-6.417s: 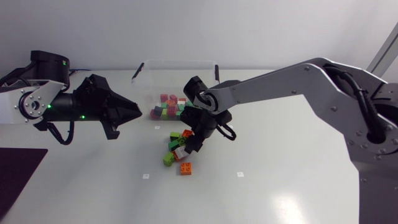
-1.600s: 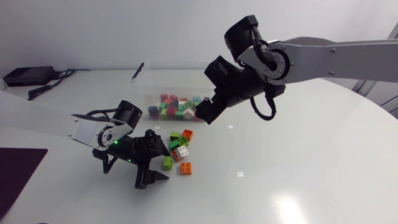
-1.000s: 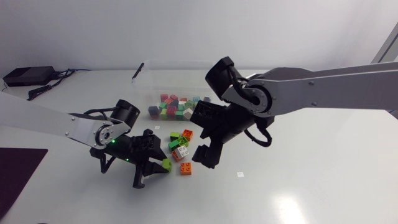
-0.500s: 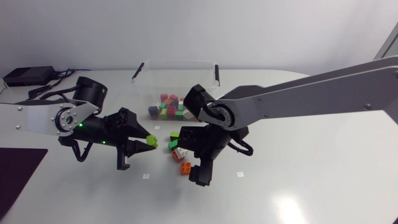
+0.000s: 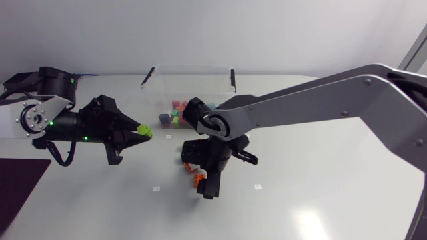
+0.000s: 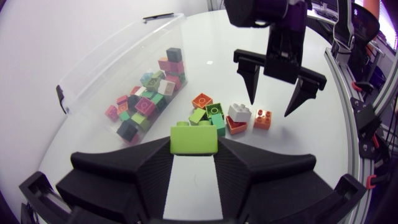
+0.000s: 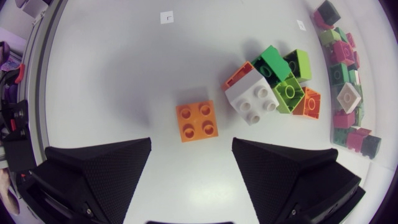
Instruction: Place the duplo bricks in the container
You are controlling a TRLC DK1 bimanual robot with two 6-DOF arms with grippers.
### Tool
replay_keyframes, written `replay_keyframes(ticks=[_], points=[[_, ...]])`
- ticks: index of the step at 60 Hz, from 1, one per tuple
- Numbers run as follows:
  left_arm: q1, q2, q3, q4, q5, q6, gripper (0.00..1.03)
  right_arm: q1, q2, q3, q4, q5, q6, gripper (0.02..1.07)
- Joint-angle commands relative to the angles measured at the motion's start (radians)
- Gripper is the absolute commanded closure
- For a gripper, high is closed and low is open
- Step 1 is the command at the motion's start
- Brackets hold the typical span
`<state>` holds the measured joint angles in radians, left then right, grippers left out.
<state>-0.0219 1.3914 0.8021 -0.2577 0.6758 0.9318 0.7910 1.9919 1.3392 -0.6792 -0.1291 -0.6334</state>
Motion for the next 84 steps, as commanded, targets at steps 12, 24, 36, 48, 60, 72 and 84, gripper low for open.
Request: replay_keyframes(ticks=[12, 24, 36, 48, 60, 72, 84], points=[[0.054, -0.066, 0.075, 0.002, 0.044, -0.105, 0.82, 0.028, 0.079, 0.080, -0.048, 0.029, -0.020, 0.18], [0.082, -0.051, 0.112, 0.087, 0.042, -0.218, 0.81, 0.042, 0.116, 0.114, -0.062, 0.048, -0.020, 0.30], [0.080, -0.022, 0.160, 0.153, 0.042, -0.309, 0.81, 0.047, 0.143, 0.132, -0.066, 0.057, -0.015, 0.52], [0.082, 0.037, 0.207, 0.227, 0.039, -0.407, 0.81, 0.057, 0.142, 0.126, -0.059, 0.055, -0.009, 0.71], [0.062, 0.156, 0.296, 0.255, -0.004, -0.456, 0.81, 0.056, 0.102, 0.090, -0.046, 0.055, 0.005, 0.76], [0.007, 0.268, 0.370, 0.279, -0.062, -0.481, 0.81, 0.034, 0.022, 0.052, -0.046, 0.049, 0.011, 0.76], [-0.033, 0.373, 0.462, 0.307, -0.102, -0.524, 0.81, 0.004, -0.045, 0.037, -0.049, 0.043, 0.017, 0.76]])
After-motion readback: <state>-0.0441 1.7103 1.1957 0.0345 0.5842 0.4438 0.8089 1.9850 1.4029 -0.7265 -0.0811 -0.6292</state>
